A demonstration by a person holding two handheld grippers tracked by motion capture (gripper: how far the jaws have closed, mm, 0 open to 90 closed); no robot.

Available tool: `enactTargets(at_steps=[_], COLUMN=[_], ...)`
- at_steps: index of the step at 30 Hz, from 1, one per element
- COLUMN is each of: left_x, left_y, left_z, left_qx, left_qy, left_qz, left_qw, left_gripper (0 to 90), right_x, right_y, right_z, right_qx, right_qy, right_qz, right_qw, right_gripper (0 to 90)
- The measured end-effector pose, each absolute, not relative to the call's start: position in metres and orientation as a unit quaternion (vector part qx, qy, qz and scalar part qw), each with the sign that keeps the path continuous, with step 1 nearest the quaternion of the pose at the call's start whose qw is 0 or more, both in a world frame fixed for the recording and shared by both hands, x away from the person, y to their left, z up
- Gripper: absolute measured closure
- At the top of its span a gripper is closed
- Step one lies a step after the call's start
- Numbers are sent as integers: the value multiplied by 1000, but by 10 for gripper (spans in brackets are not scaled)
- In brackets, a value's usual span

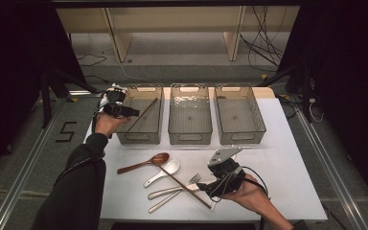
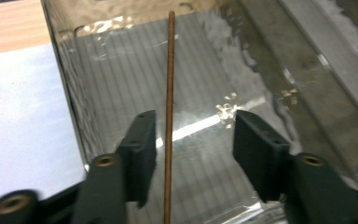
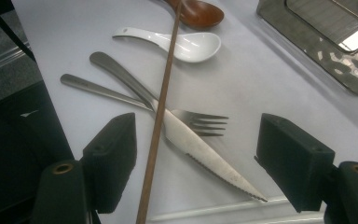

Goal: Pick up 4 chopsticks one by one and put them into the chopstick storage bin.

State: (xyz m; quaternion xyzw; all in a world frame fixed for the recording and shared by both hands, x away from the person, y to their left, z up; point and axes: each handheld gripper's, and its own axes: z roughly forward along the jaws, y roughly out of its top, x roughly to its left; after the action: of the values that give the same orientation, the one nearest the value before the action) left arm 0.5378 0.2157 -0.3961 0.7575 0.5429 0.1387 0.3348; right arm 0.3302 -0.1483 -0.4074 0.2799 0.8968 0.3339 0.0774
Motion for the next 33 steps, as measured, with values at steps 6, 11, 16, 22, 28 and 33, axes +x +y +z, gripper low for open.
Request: enactTargets(at_steps=[6,11,16,22,28,33], left_x=[511,476,444,408,384,370], left_y=[213,209,201,187,173,168], left_z=[-383,-373,-376,-381,-386,-391], left_qx=[768,774,777,795,818,830], left_qy=[510,475,452,403,364,346], left_qz=[129,117,110,104,124,118], left_qw=[365,400,424,441,428,422], left_gripper=[313,243,215,184,169,165], right_x=[330,329,327,321,319,318], right_y=[-148,-145,-137,-126,-118,-114], right_z=[-407,-408,-413,-422,-433,-442], right_qx=[283,284,272,264,258,257], right_qy=[896,897,905,916,927,933], right_qz=[333,330,318,294,267,248], right_qw=[77,76,69,63,50,44], right_gripper=[295,296,306,331,386,432])
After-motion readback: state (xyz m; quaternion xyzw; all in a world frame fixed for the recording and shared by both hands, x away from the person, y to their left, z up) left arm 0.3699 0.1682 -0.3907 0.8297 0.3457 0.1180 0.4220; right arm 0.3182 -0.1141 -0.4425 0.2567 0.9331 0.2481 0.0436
